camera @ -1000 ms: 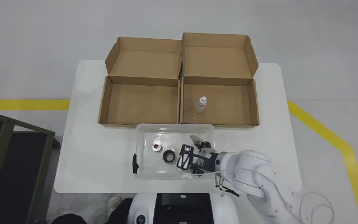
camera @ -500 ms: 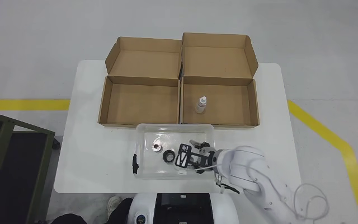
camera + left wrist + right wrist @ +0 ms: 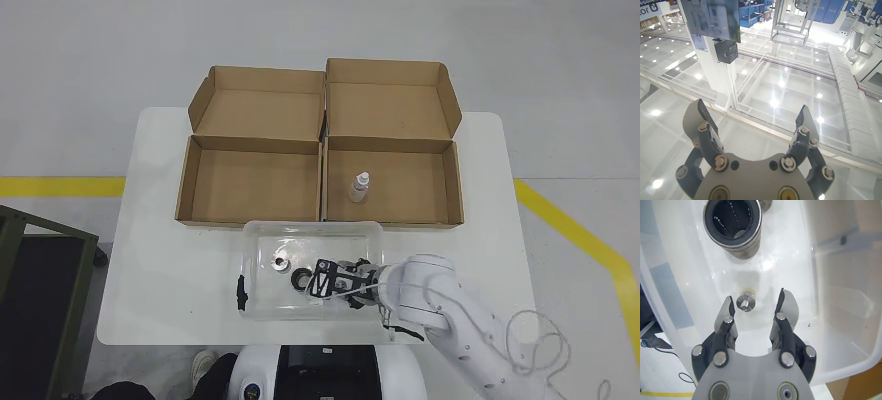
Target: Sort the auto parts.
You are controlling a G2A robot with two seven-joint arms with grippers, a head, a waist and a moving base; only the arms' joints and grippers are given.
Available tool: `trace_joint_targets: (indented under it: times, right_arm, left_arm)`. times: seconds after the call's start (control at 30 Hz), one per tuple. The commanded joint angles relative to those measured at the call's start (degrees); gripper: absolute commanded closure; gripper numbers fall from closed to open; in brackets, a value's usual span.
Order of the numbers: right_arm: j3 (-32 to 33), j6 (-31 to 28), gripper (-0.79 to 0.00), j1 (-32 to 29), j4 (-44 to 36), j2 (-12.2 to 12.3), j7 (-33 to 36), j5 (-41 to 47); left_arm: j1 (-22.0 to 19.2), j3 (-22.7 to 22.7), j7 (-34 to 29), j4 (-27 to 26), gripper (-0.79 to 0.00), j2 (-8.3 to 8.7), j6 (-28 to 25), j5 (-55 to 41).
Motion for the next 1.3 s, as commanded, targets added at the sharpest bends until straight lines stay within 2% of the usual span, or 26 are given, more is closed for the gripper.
trace_joint_targets:
  times: [0.0,0.23,0.3,0.33,0.37,0.73,1.0,1.13,1.27]
  right_arm:
    - [-0.69,0.17,-0.382,0.6,0.7,0.05,0.15,0.0]
    - [-1.93,-0.05,-0.262,1.81,1.89,0.21,-0.07,1.65]
    - [-2.27,-0.04,-0.077,2.07,1.94,0.3,-0.06,1.74]
    - [-2.4,-0.03,-0.055,2.13,1.88,0.34,-0.05,1.86]
    - [-2.49,0.0,0.0,2.22,1.69,0.39,-0.02,1.87]
    - [-0.43,0.47,0.0,0.88,-4.94,1.31,-1.61,3.13]
    - [1.67,2.39,0.0,-1.22,-14.48,2.1,-3.36,0.15]
    - [2.91,4.07,0.0,-2.33,-17.65,2.28,-8.12,-0.94]
    - [4.73,6.15,0.0,-2.98,-18.28,2.28,-15.82,-0.67]
  left_arm:
    - [0.0,0.0,0.0,0.0,-0.785,0.0,0.0,0.0]
    - [0.0,0.0,0.0,0.0,-0.785,0.0,0.0,0.0]
    - [0.0,0.0,0.0,0.0,-0.785,0.0,0.0,0.0]
    - [0.0,0.0,0.0,0.0,-0.785,0.0,0.0,0.0]
    - [0.0,0.0,0.0,0.0,-0.785,0.0,0.0,0.0]
    - [0.0,0.0,0.0,0.0,-0.785,0.0,0.0,0.0]
    - [0.0,0.0,0.0,0.0,-0.785,0.0,0.0,0.0]
    - [0.0,0.0,0.0,0.0,-0.785,0.0,0.0,0.0]
    - [0.0,0.0,0.0,0.0,-0.785,0.0,0.0,0.0]
